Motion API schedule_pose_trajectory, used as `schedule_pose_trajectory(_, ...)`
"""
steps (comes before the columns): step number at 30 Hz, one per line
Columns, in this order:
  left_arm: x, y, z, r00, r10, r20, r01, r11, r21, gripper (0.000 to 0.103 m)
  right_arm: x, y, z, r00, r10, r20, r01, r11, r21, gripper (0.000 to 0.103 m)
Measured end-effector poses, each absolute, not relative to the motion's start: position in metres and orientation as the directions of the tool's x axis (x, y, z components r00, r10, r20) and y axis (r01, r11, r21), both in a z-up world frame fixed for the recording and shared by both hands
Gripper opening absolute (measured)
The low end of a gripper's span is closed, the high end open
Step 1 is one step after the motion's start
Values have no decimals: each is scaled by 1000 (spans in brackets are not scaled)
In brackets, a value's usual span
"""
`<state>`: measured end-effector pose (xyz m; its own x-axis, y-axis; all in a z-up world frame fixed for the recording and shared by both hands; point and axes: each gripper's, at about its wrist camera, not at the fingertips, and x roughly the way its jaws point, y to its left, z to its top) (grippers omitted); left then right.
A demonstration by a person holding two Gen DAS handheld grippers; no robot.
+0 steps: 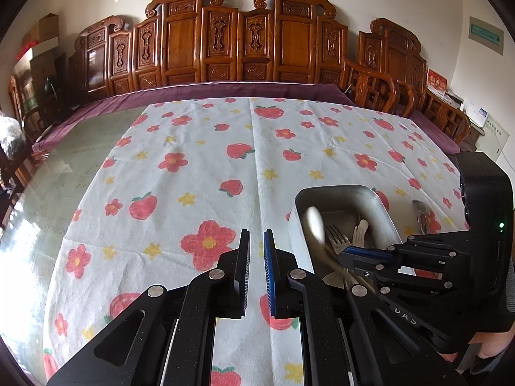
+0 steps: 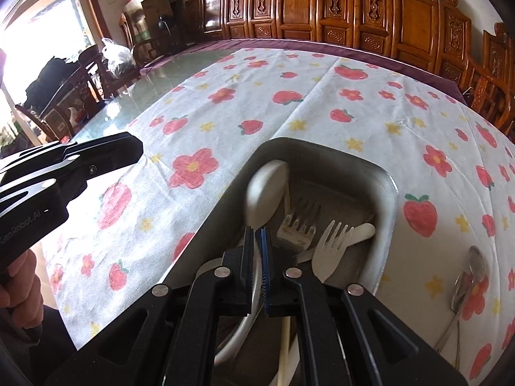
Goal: Organize utensils
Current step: 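Lower the white soup spoon into the metal tray and open the right tool, then move both open tools toward the metal spoons left on the cloth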
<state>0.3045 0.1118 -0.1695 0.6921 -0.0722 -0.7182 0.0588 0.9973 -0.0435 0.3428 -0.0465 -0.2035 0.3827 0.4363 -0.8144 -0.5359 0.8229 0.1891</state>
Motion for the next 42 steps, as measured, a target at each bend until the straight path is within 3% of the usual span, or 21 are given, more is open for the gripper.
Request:
schedule_pose_trajectory(9,299,83,-162,704,-119,-700,105,992,-62,8,323,-117,-171,467,409,-784,-485,860,160,7)
schedule_pose_trajectory(13,294,60,-161,700,-156,-697,151,986,-69,21,310,-164,-166,504,340,-794,-431,896,110,7)
schedule_pose_trajectory(19,284,18,-160,689,-218,-691,230,970,-77,27,292,-234,-175,527,250,-813,-326,942,78,7)
schedule_pose_trajectory(20,282,11,-161,685,-225,-693,241,968,-76,27,291,-242,-177,528,238,-815,-309,948,77,9)
schedule_pose_trajectory(23,277,-11,-164,675,-245,-696,281,958,-65,27,281,-263,-186,562,169,-810,-264,964,18,28)
schedule_pose_trajectory(24,274,-19,-164,673,-251,-696,296,953,-58,27,277,-276,-192,568,153,-809,-240,971,15,29)
schedule_pose_trajectory(35,262,-73,-177,630,-253,-734,361,932,-11,27,274,-332,-231,555,122,-823,-151,988,44,30)
schedule_pose_trajectory(42,279,-105,-196,570,-267,-777,370,928,-47,27,276,-345,-232,594,114,-796,-117,992,56,30)
